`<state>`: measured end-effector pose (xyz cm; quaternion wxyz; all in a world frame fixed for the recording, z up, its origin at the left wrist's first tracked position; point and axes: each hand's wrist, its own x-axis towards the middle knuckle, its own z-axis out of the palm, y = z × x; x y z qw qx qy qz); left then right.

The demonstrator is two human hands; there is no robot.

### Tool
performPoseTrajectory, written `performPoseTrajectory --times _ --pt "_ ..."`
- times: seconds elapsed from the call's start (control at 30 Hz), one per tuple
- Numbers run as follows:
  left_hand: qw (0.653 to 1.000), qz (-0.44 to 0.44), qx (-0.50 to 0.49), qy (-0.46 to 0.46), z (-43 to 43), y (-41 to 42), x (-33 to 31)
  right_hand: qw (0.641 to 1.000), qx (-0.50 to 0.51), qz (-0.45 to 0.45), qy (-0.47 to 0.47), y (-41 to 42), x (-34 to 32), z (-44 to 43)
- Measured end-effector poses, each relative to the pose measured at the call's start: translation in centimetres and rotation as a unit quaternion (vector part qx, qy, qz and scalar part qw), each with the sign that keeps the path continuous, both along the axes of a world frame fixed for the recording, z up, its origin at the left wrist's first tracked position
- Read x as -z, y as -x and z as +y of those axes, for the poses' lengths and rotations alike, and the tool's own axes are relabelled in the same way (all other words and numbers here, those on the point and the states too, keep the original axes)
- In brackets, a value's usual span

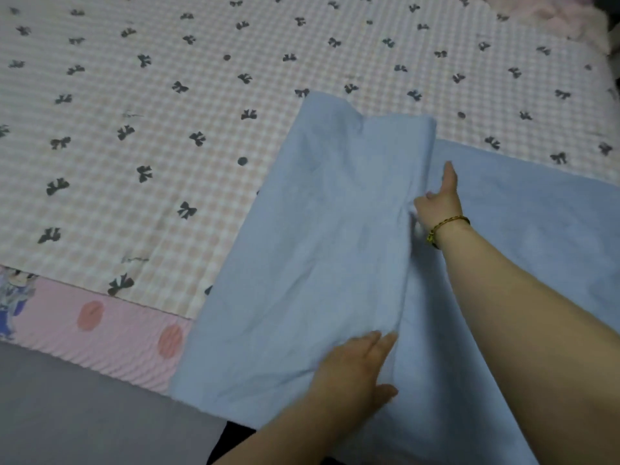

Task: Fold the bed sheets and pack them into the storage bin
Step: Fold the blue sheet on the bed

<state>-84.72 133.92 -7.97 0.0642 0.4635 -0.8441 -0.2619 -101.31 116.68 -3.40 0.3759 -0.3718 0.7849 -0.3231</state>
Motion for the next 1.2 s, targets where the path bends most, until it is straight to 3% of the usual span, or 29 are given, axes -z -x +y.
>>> performPoseTrajectory --times 0.2,0.33,0.43,0.57,0.63,0.73,0.87,1.0,1.1,1.2 --pt "0.996 -0.043 -0.031 0.071 -1.1 -3.1 2.7 0.997 0.051 -0.044 -0.025 -0.9 4.8 3.4" --pt "0.997 -0.065 -0.030 0.034 -2.6 -3.8 2.5 0.999 0.038 0.010 0.020 -1.3 4.4 2.8" --pt "0.991 -0.081 -0.097 0.050 -4.3 -5.0 2.1 0.998 0.015 0.047 0.027 -0.7 4.7 3.0" --pt "0.981 -0.148 -0.128 -0.013 -6.1 -8.0 2.7 0.978 -0.044 0.186 -0.084 -1.0 5.6 3.4" --pt "0.982 -0.138 -0.129 -0.004 -6.5 -9.1 3.0 0.951 -0.071 0.268 -0.140 -2.2 5.2 2.5" --pt "0.973 -0.121 -0.196 0.027 -7.2 -10.3 2.6 0.924 -0.100 0.336 -0.154 -4.4 4.4 0.5" --pt "0.932 -0.053 -0.355 -0.046 -7.7 -13.3 2.4 0.909 -0.188 0.344 -0.143 -10.6 3.7 -3.0" --pt "0.916 0.129 -0.340 -0.169 -7.8 -15.4 2.1 0.904 -0.263 0.303 -0.148 -17.8 4.5 -5.7" --pt "0.841 0.274 -0.390 -0.256 -7.9 -16.7 1.5 0.880 -0.289 0.313 -0.209 -21.2 5.2 -7.3" --pt "0.782 0.321 -0.406 -0.347 -7.8 -18.6 2.2 0.861 -0.279 0.333 -0.266 -23.2 5.9 -8.3"
